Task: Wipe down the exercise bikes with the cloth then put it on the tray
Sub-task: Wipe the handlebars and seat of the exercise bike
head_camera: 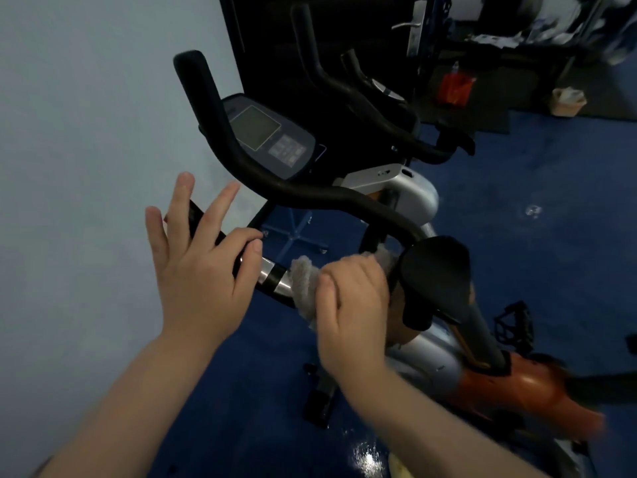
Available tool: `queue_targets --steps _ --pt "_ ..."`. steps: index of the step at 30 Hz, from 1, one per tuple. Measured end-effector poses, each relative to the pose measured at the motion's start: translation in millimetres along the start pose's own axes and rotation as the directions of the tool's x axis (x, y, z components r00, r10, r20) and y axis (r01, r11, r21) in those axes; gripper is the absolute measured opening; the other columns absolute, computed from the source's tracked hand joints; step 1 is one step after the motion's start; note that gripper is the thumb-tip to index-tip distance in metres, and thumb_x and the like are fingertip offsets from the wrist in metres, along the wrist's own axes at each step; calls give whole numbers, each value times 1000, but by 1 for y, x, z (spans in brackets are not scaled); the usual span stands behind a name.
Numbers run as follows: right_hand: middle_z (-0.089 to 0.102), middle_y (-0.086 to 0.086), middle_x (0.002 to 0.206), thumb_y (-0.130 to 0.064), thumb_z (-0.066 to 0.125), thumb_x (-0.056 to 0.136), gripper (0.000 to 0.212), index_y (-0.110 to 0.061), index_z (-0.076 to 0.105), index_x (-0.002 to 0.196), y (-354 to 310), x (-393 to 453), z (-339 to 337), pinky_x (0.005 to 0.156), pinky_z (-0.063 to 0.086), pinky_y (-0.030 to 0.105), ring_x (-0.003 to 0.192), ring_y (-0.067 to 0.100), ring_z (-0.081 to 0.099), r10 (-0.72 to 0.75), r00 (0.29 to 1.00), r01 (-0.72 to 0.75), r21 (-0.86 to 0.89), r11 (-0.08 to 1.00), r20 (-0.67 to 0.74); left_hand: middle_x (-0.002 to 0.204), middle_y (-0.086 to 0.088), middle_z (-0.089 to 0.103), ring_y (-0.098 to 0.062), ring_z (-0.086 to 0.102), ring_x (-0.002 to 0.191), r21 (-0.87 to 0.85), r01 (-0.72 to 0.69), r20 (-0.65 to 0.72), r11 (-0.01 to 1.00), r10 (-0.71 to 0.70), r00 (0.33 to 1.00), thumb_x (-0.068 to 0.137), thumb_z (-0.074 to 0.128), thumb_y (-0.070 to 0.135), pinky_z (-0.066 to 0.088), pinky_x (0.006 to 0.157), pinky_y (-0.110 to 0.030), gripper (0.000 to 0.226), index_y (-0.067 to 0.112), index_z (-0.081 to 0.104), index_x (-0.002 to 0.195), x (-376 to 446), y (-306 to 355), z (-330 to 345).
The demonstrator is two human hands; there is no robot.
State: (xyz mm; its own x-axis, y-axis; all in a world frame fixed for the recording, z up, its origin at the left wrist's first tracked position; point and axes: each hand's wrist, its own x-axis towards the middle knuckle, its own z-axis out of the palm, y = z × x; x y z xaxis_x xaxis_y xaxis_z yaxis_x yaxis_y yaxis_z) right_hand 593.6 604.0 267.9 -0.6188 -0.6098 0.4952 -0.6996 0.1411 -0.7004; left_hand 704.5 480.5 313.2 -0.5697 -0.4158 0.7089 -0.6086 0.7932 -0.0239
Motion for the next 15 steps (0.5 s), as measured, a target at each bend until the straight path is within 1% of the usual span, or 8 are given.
queue_targets --steps 2,4,5,7,8,10,12,15 --pt "56 -6 78 -23 39 93 23 -18 58 80 4 -3 -3 101 33 33 81 13 51 -68 997 70 -41 997 35 139 -2 55 -34 20 144 5 -28 5 1000 28 1000 97 46 28 -1 118 -48 34 17 73 80 -1 -3 1" --pt "58 -4 75 -22 40 91 26 -15 61 78 17 7 -11 104 32 36 78 14 54 -152 984 154 -17 988 89 134 -2 60 -34 21 143 -4 -48 9 999 48 999 96 46 27 2 118 -49 36 15 72 75 -2 -4 2" --pt "58 -3 73 -21 40 90 28 -14 61 74 20 13 -13 105 31 38 77 14 54 -114 991 113 19 993 73 130 -2 62 -34 22 143 -11 -40 6 999 40 999 96 47 26 3 118 -50 36 14 72 73 -1 -4 2" --pt "56 -4 72 -21 38 89 29 -14 58 69 6 14 -10 109 28 40 79 13 54 67 998 -68 94 993 5 123 -2 66 -34 22 142 -20 -2 -5 1000 2 1000 95 46 24 5 117 -52 37 12 72 71 -2 -1 3" --pt "57 -5 72 -24 37 90 30 -17 58 70 -5 11 -5 111 26 40 81 12 53 130 992 -129 76 989 -4 120 -1 67 -35 23 141 -26 19 -11 999 -19 1000 95 46 22 8 116 -55 38 12 72 69 -2 2 3" --pt "60 -12 81 -39 32 96 33 -25 60 84 -18 2 0 112 22 40 87 8 52 97 992 -93 -50 994 82 116 -1 68 -36 24 139 -47 65 -24 997 -66 998 95 43 20 16 109 -64 40 12 70 67 0 9 5" --pt "61 -13 97 -50 29 96 39 -27 58 109 -12 -3 -7 115 16 37 97 6 53 -15 968 39 -91 995 252 117 -1 68 -38 24 139 -81 114 -28 990 -117 993 96 40 19 21 102 -68 40 13 70 68 -1 17 6" --pt "61 -11 120 -42 40 95 41 -23 51 131 1 -6 -20 118 14 35 116 5 51 -109 947 119 -14 993 303 131 -1 61 -35 14 145 -178 168 13 970 -168 986 98 37 22 14 110 -64 37 14 72 91 -11 25 7"
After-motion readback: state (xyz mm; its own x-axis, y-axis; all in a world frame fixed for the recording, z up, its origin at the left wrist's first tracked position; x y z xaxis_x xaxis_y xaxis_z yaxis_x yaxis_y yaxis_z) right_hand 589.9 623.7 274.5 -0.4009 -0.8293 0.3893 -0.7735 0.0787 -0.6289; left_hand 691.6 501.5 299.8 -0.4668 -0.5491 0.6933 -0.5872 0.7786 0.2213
